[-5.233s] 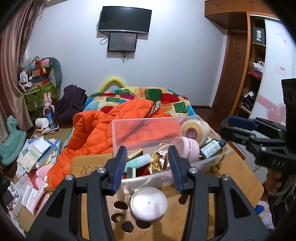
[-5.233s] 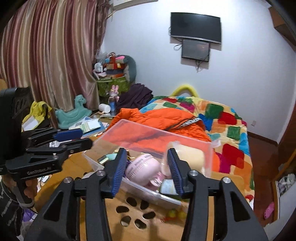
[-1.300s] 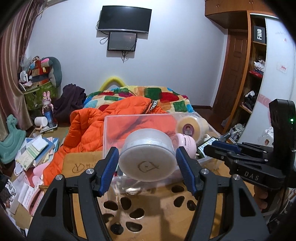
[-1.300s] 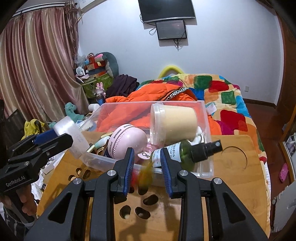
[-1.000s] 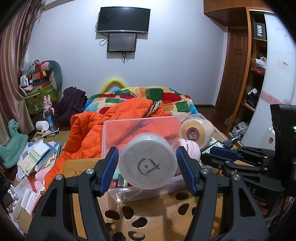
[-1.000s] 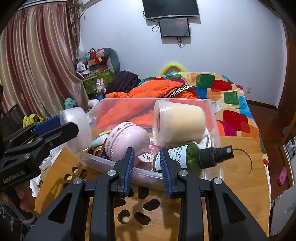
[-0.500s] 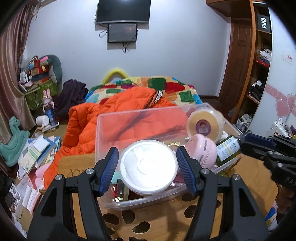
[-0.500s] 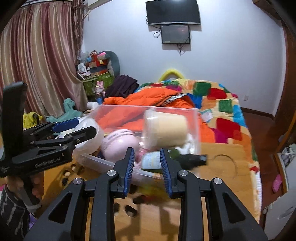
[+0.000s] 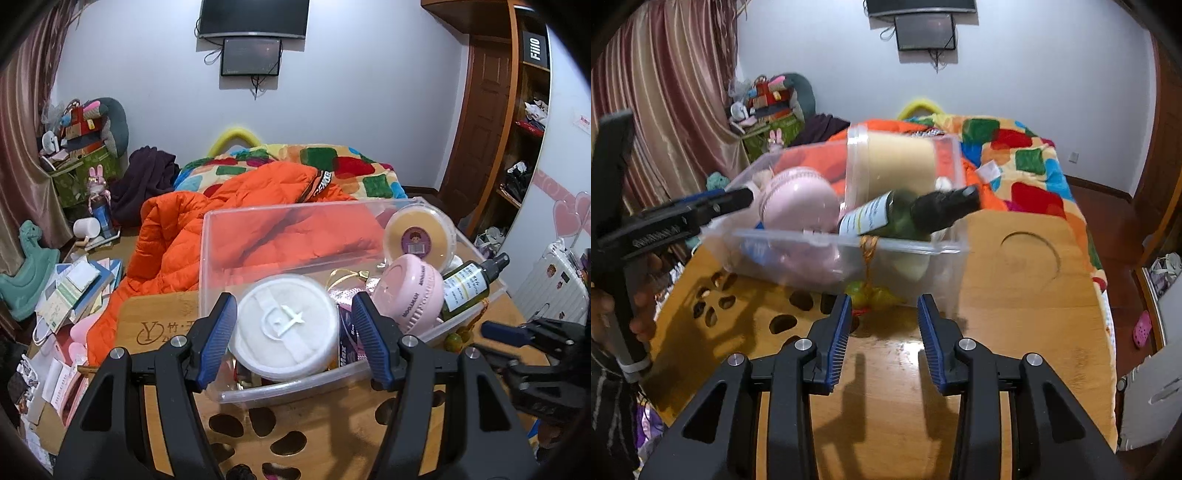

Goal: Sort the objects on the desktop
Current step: 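Lower the container and keychain into the box and open both tools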

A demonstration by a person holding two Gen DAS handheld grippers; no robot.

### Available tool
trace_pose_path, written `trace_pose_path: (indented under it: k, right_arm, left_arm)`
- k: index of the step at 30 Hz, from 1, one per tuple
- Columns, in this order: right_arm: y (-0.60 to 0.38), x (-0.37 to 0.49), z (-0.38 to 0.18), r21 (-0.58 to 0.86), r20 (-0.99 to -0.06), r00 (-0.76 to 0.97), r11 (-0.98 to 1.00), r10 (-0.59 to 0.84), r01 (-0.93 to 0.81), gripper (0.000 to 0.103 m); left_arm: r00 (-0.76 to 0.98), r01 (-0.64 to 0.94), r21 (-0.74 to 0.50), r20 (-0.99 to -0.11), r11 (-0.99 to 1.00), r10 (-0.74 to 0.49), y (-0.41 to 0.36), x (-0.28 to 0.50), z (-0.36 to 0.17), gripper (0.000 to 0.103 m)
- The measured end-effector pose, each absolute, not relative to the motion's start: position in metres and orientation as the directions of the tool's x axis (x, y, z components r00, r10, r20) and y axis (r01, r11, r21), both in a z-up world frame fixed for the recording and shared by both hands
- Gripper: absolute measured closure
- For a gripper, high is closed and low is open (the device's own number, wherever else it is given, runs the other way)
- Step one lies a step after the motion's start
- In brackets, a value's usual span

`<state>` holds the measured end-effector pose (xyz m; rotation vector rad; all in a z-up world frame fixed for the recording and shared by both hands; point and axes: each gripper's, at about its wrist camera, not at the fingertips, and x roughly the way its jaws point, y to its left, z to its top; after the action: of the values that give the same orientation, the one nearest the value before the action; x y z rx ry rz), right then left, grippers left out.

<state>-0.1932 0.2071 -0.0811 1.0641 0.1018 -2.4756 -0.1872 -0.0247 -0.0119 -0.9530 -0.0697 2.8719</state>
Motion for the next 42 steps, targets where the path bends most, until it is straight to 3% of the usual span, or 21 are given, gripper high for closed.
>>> trace_pose_path:
  k: [11, 18, 33, 42]
  right_arm:
    - [0.202, -0.206, -0.096, 0.175, -0.725, -0.583, -0.917, -0.366, 0.358, 0.067]
    - [0.208, -0.206, -0.096, 0.230, -0.705, -0.597, -0.920, -0.383, 0.318, 0.074]
    - [0.197, -0.169, -0.058, 0.192, -0.568, -0.698, -0.894, -0.437, 0.404, 0.075]
    - [0.174, -0.187, -0.038, 0.107, -0.555, -0.723, -0.897, -0.412, 0.429, 0.075]
  left_arm:
    - [-0.829, -0.100, -0.045, -0.549, -0.994, 0.108, -0.026, -0.168, 0.001, 0.039]
    - [-0.834, -0.107, -0.026, -0.543, -0.994, 0.104, -0.022, -0.155, -0.003, 0.039]
    - [-0.826, -0.114, -0.061, -0.548, -0.992, 0.129, -0.022, -0.152, -0.009, 0.039]
    - [-0.827, -0.146, -0.087, -0.536, -0.986, 0.169, -0.019, -0.144, -0.006, 0.039]
